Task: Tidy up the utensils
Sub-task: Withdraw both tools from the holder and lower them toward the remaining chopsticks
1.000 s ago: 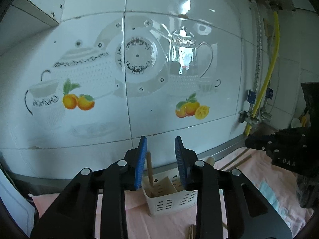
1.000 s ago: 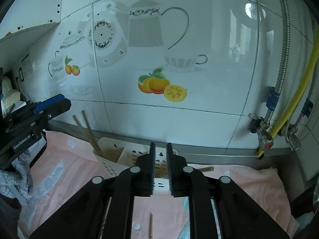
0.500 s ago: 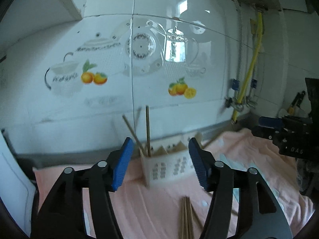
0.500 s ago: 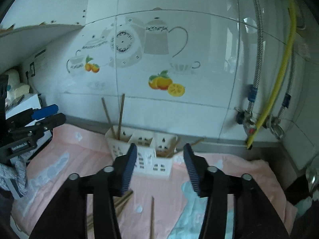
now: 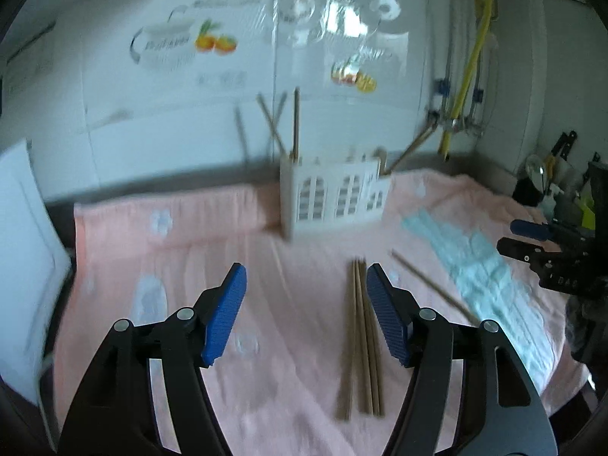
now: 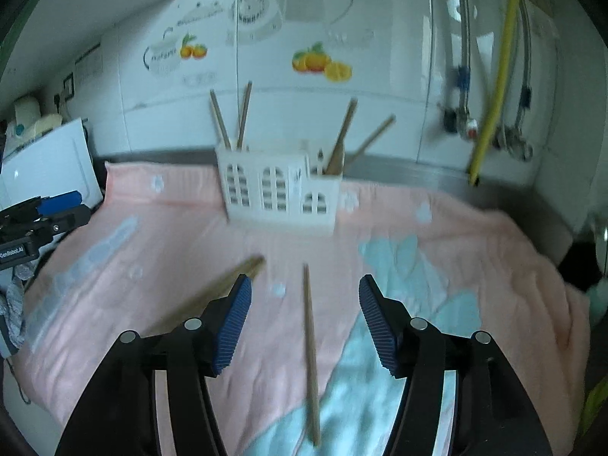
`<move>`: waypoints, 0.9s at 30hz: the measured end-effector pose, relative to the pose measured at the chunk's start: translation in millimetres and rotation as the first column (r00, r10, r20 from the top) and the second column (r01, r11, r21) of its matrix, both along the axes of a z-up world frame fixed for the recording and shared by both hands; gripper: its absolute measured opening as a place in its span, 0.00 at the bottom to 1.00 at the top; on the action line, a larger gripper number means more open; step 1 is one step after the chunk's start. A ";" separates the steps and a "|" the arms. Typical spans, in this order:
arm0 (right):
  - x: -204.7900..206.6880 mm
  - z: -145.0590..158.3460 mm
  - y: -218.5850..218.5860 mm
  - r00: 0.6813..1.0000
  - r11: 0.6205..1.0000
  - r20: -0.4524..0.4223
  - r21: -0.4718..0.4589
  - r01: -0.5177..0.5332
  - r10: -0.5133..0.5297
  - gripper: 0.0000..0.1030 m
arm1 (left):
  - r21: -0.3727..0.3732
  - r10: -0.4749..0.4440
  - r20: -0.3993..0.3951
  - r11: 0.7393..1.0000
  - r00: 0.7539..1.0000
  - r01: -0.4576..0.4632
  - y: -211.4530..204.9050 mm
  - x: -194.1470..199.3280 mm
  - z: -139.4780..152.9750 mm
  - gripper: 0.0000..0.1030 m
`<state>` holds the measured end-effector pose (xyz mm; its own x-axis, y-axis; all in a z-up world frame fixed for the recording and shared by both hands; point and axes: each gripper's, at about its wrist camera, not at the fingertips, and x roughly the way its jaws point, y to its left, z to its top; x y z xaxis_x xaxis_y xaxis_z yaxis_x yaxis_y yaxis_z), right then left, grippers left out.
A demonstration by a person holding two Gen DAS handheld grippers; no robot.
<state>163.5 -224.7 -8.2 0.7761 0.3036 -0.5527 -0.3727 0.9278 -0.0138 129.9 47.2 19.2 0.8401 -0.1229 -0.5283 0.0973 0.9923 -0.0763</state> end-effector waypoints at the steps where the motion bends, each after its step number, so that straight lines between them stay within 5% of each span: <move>1: -3.6 -7.4 -1.4 1.000 1.000 -0.011 0.000 0.006 -0.006 0.55 | -0.016 0.002 -0.016 1.000 1.000 -0.002 2.1 -3.0 -6.3 0.64; 12: -20.8 -70.5 -17.0 0.990 0.998 -0.131 -0.004 0.058 -0.058 0.55 | -0.072 0.021 -0.129 0.997 0.991 -0.030 7.3 -22.6 -60.6 0.64; 27: -10.0 -106.7 -17.9 0.971 0.999 -0.234 -0.009 0.048 -0.049 0.31 | -0.073 0.036 -0.198 0.996 0.980 -0.051 3.2 -24.7 -84.5 0.50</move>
<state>153.5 -242.7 -114.9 0.6387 0.2669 -0.7217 -0.3205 0.9450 0.0658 105.1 50.4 -65.3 0.7264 -0.1354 -0.6738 0.0297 0.9857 -0.1661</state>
